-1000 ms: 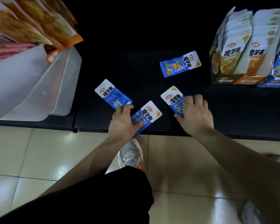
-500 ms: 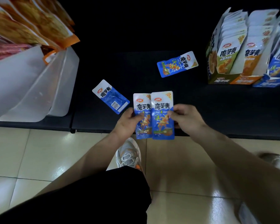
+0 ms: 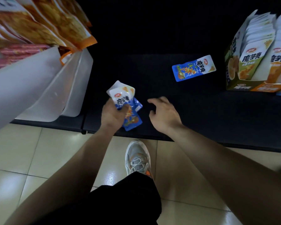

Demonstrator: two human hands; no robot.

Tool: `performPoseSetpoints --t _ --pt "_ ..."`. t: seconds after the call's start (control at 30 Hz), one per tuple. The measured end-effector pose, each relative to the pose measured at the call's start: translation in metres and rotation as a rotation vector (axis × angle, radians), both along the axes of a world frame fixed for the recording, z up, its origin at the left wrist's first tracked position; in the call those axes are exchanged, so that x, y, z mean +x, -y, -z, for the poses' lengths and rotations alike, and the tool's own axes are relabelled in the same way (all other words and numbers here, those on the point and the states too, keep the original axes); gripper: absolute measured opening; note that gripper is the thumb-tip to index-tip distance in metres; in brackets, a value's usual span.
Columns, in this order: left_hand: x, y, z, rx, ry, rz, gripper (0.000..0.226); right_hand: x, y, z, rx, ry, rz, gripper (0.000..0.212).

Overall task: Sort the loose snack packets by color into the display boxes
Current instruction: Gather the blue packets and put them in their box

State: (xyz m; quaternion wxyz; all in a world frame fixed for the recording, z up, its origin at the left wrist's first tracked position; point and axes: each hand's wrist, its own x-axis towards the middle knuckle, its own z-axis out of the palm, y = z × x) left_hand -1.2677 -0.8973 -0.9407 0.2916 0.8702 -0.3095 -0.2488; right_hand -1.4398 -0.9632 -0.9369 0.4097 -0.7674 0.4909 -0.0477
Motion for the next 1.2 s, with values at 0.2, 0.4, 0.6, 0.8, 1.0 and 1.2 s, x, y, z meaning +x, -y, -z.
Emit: performPoseSetpoints --t 0.2,0.4,0.6,0.8,1.0,1.2 --pt "-0.029 -0.007 0.007 -0.008 -0.173 0.164 0.020 -0.009 -0.003 0.013 -0.160 -0.130 -0.078 0.056" --pt "-0.016 -0.026 0.017 -0.002 -0.225 -0.108 0.028 -0.018 -0.016 0.023 -0.114 -0.232 0.068 0.069" --pt "-0.017 -0.027 0.016 0.000 -0.352 -0.205 0.031 -0.028 -0.009 0.001 -0.308 -0.144 0.129 0.041" --pt "-0.030 -0.016 0.016 -0.035 -0.388 -0.232 0.032 -0.051 -0.019 0.022 -0.407 -0.247 -0.040 0.039" --pt "-0.036 -0.012 0.012 -0.021 -0.502 -0.213 0.030 -0.037 0.013 0.015 -0.294 -0.399 0.056 0.071" --pt "-0.045 0.001 0.011 -0.032 -0.665 -0.233 0.009 -0.054 0.026 0.010 -0.048 -0.198 0.100 0.026"
